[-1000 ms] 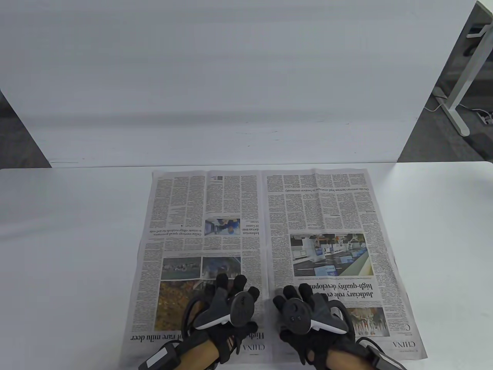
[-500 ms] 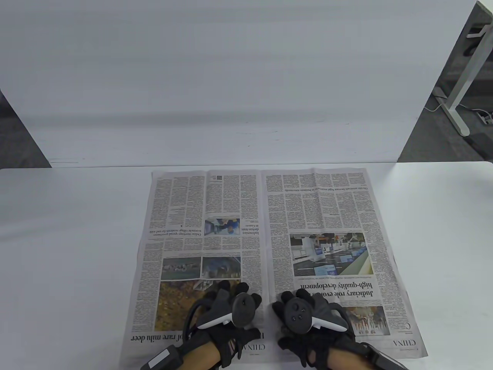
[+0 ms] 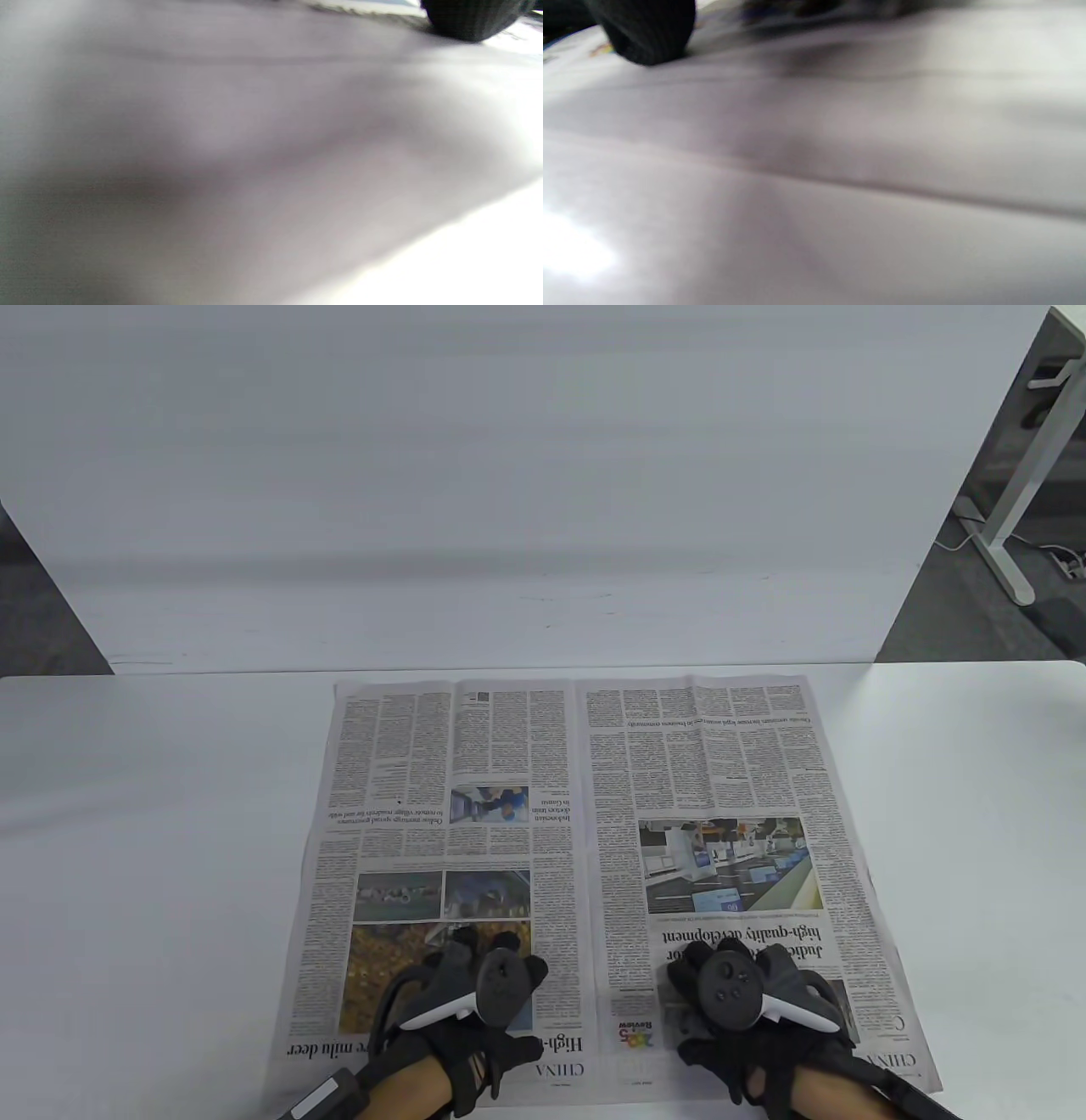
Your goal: Unfold folded newspaper and lay flat
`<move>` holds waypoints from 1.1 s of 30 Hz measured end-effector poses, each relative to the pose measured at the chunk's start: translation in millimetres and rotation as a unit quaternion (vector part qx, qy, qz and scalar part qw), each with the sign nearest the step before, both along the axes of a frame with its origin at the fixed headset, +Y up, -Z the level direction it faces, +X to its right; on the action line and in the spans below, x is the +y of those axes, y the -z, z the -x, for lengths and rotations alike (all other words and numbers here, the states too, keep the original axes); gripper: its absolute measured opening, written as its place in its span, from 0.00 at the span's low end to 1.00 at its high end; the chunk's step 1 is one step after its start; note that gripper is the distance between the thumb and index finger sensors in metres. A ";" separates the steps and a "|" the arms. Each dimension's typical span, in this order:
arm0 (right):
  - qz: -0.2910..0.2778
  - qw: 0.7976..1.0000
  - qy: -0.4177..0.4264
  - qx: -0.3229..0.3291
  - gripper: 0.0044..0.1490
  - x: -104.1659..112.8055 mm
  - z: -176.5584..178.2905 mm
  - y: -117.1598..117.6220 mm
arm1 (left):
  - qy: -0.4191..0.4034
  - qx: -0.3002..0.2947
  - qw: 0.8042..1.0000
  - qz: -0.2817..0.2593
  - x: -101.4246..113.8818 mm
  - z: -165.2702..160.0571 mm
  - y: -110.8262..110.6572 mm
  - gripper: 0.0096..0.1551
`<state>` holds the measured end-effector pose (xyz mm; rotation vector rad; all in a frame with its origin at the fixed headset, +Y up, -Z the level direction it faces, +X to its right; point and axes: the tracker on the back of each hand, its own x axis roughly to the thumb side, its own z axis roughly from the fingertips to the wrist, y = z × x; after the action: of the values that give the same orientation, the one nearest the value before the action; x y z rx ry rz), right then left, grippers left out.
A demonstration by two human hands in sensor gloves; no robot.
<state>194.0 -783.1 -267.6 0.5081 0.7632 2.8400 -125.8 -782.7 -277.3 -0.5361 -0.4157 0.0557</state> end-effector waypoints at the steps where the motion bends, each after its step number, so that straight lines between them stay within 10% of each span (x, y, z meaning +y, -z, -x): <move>1: 0.001 1.000 0.000 -0.004 0.55 0.0 -4.2 0.2 | 0.000 0.003 1.000 0.000 -0.1 3.8 -0.5 0.51; 21: 0.017 0.993 -0.015 -0.112 0.56 2.2 -119.5 1.8 | -0.030 0.167 0.985 0.014 -3.4 136.1 -5.0 0.50; 33: 0.070 0.983 0.040 -0.168 0.50 31.1 -96.8 45.2 | -0.027 0.219 0.975 -0.012 34.6 112.6 38.0 0.43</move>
<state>290.8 -751.9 -312.7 0.0348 0.8434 2.6700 -238.4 -748.2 -315.3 -0.4725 -0.0001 0.2175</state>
